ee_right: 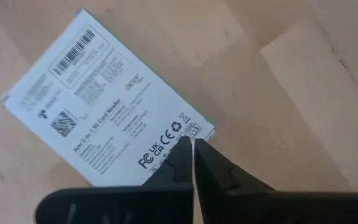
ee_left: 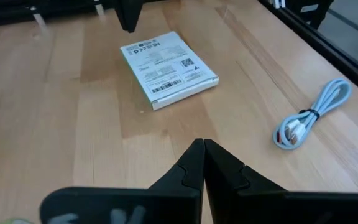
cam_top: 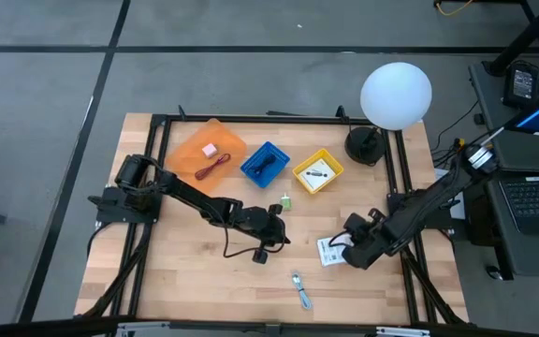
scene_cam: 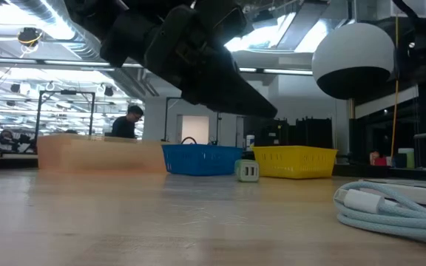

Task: Pick and place items into bin
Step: Put the white card reader box into the yellow bin

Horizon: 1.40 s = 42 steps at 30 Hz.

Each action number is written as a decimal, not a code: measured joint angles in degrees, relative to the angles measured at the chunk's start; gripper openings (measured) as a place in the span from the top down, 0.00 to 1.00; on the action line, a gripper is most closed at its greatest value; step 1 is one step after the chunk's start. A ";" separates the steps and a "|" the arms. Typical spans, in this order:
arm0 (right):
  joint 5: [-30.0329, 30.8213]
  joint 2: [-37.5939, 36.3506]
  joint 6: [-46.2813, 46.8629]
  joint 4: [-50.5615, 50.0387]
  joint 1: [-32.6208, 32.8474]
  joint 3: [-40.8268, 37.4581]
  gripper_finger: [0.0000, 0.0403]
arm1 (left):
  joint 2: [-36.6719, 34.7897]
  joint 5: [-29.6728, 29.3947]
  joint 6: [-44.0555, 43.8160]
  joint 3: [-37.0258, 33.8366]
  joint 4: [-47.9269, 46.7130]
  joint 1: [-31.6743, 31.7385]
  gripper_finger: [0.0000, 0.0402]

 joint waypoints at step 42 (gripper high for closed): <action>-2.97 10.72 5.36 6.13 -8.13 0.24 1.00 | -0.02 -3.78 2.03 0.00 0.83 -0.15 0.99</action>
